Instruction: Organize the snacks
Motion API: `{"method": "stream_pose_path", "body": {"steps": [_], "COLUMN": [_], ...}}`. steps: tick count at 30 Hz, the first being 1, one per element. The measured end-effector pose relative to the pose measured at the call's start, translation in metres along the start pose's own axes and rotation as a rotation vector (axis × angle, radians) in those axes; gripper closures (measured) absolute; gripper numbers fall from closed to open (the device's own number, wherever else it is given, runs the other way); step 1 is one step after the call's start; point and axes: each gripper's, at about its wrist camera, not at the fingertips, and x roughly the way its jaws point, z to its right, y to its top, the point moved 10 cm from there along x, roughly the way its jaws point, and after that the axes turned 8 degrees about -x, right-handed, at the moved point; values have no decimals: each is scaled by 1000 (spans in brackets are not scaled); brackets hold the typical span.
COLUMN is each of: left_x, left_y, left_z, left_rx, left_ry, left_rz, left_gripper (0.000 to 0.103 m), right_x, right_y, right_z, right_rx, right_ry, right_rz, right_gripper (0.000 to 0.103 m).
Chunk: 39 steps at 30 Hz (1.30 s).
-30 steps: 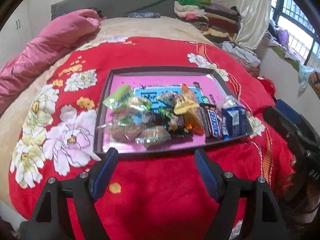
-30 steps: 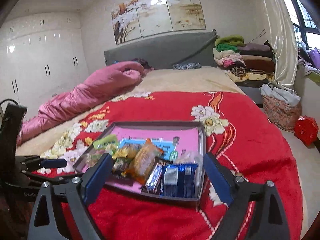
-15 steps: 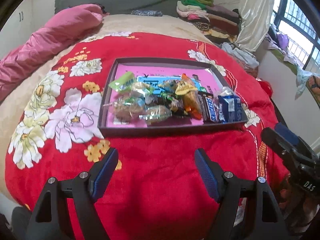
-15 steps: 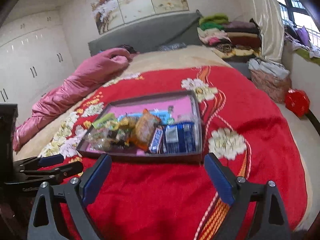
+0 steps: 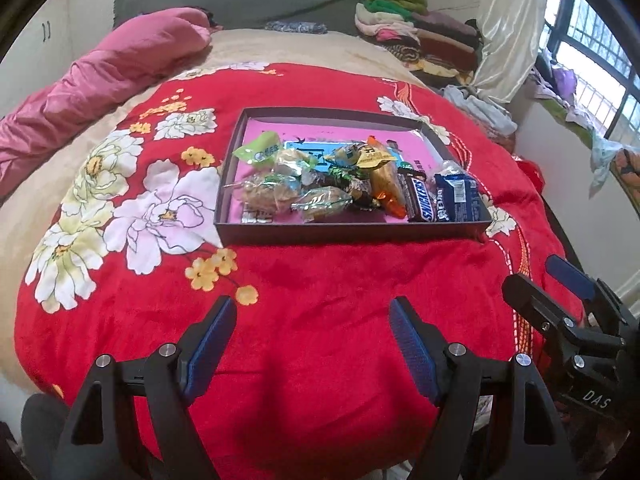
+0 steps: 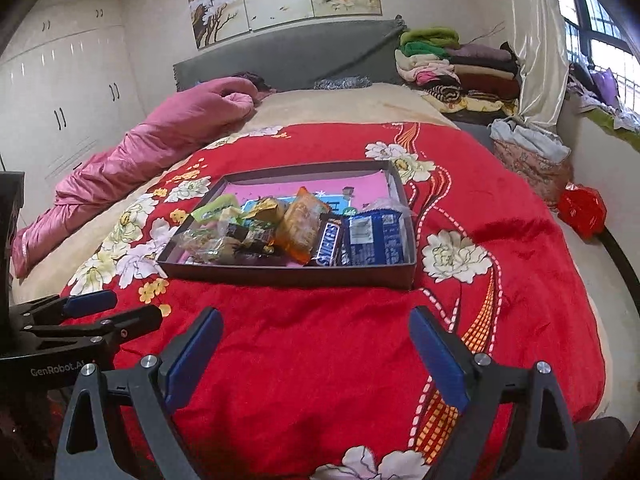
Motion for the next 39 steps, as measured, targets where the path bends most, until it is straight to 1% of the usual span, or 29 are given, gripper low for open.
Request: {"method": "stream_pose_path", "body": {"steps": [4,15,20,39], "left_x": [1,1,-2,0], "left_y": [-4,-6,-4,-2], "left_z": [-5,-13,-13,-17], "left_rx": [-9,-12,-7,-7], "left_ry": [-7,7,12,44], "left_rz": [-15,-14,0,4], "left_gripper": [23,23,23,23], "right_x": [1,2,5,9], "right_y": [-6,-6,-7,-11], "right_z": [-4,-5,-3,-2], "right_rx": [19,-5,-7,5], "right_ry": [21,3,-4,-1], "right_rz": [-22,-17,-27,-38], "right_gripper": [9,9,9,9]}}
